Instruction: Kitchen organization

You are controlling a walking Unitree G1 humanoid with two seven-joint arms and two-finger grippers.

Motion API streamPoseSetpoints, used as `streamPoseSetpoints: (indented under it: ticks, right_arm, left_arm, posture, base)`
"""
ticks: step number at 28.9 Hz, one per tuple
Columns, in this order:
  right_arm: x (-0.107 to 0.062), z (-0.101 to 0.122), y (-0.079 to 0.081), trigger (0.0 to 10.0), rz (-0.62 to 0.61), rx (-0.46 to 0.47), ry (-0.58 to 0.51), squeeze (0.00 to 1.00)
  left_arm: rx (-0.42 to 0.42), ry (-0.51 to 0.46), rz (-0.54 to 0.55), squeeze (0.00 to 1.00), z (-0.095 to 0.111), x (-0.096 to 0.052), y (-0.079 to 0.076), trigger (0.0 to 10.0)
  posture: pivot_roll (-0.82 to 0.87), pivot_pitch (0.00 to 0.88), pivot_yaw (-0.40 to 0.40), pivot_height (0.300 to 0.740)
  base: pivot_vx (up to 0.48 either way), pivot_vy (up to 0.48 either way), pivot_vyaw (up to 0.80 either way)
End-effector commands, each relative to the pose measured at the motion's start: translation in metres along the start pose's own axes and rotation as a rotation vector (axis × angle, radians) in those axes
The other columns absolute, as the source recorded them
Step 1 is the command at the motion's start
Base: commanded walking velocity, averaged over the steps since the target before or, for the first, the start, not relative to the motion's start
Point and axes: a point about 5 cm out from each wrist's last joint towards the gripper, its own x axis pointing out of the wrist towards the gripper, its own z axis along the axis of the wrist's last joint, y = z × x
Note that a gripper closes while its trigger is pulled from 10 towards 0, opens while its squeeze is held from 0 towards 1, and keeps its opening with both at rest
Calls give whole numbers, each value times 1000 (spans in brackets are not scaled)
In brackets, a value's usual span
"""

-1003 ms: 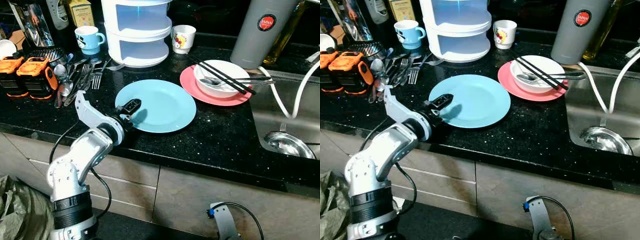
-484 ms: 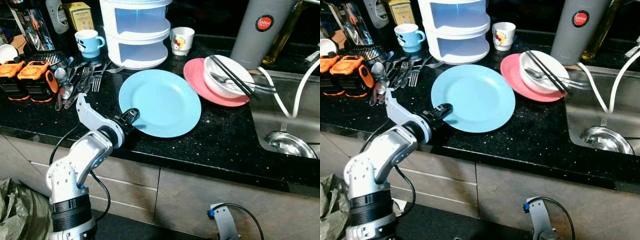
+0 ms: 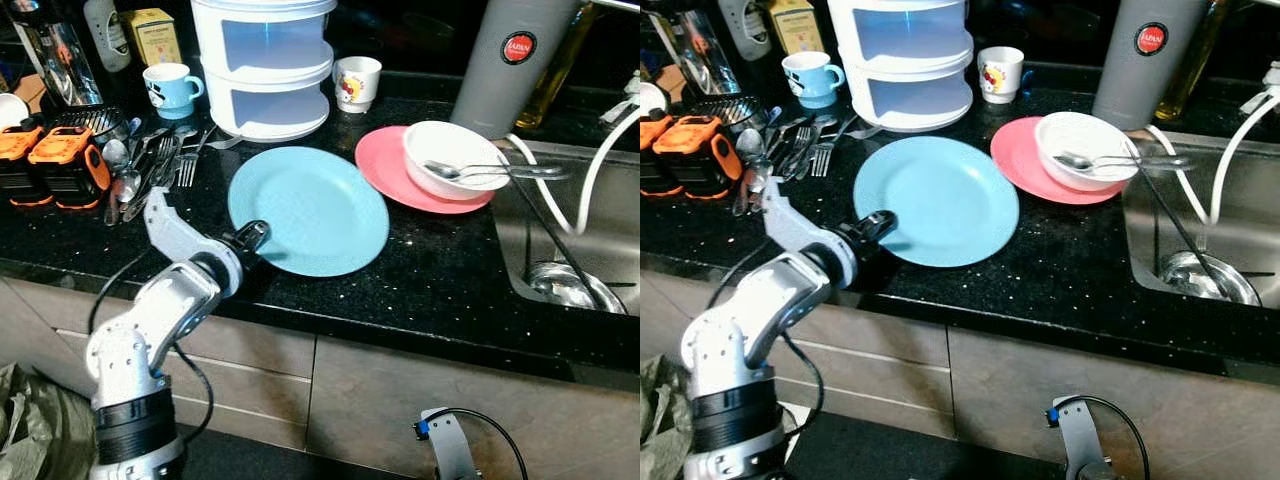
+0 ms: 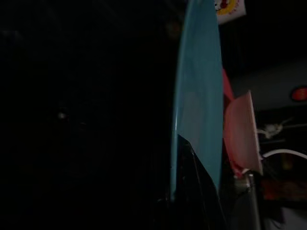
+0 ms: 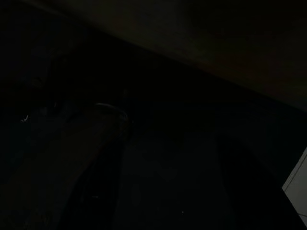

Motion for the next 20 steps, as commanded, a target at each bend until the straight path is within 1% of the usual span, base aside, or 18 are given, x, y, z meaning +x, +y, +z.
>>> streamPoseSetpoints:
  ticks: [1,2,3,5,6,7,8,9,11,12,13,14,15,16,17,18,19,20]
  right_arm:
    - [0,-5,3,10000,6,10,13,0]
    - [0,-5,3,10000,6,10,12,0]
    - [0,-5,3,10000,6,10,12,0]
    - [0,-5,2,10000,6,9,13,0]
    - [0,-5,2,10000,6,9,13,0]
    - [0,-5,2,10000,7,8,13,0]
    - [0,-5,2,10000,7,8,13,0]
    - [0,-5,2,10000,7,7,14,0]
    - [0,-5,2,10000,7,7,14,0]
    - [0,-5,2,10000,7,6,14,0]
    - [0,-5,2,10000,7,6,14,0]
    - [0,-5,2,10000,8,7,14,0]
    - [0,-5,2,10000,8,7,14,0]
    - [0,-5,2,10000,8,8,13,0]
    - [0,-5,2,10000,9,12,11,0]
    - [0,-5,2,10000,9,18,9,0]
    - [0,-5,2,10000,8,23,8,0]
    - [0,-5,2,10000,8,23,8,0]
  left_arm:
    - [37,-25,271,0,2,-5,46,0]
    - [81,-84,361,0,11,-11,60,0]
    - [81,-84,361,0,11,-11,60,0]
    - [126,-173,477,0,26,-22,77,0]
    - [153,-208,509,0,32,-25,81,0]
    - [159,-235,535,0,37,-29,84,0]
    - [159,-235,535,0,37,-29,84,0]
    - [193,-288,572,0,47,-35,86,0]
    - [193,-288,572,0,47,-35,86,0]
    - [197,-319,580,0,52,-37,86,0]
    - [197,-319,580,0,52,-37,86,0]
    - [200,-381,555,0,61,-39,80,0]
    - [200,-381,555,0,61,-39,80,0]
    - [194,-431,513,0,68,-39,74,0]
    - [173,-474,427,0,73,-36,61,0]
    - [155,-491,314,0,74,-31,46,0]
    - [142,-501,224,0,74,-27,33,0]
    - [142,-501,224,0,74,-27,33,0]
  posture:
    - [54,65,12,740]
    - [58,71,13,740]
    - [58,71,13,740]
    - [60,71,10,740]
    - [60,71,10,740]
    - [62,71,9,740]
    - [62,71,9,740]
    - [64,72,7,740]
    - [64,72,7,740]
    - [64,72,7,740]
    - [64,72,7,740]
    - [65,71,5,740]
    - [65,71,5,740]
    - [63,71,4,740]
    - [63,71,4,740]
    - [63,71,4,740]
    - [59,71,3,740]
    - [59,71,3,740]
  base:
    - [0,0,0]
    - [0,0,0]
    - [0,0,0]
    - [0,0,0]
    - [0,0,0]
    - [0,0,0]
    - [0,0,0]
    - [0,0,0]
    - [0,0,0]
    - [0,0,0]
    - [0,0,0]
    - [0,0,0]
    - [0,0,0]
    - [0,0,0]
    - [0,0,0]
    - [0,0,0]
    - [0,0,0]
    - [0,0,0]
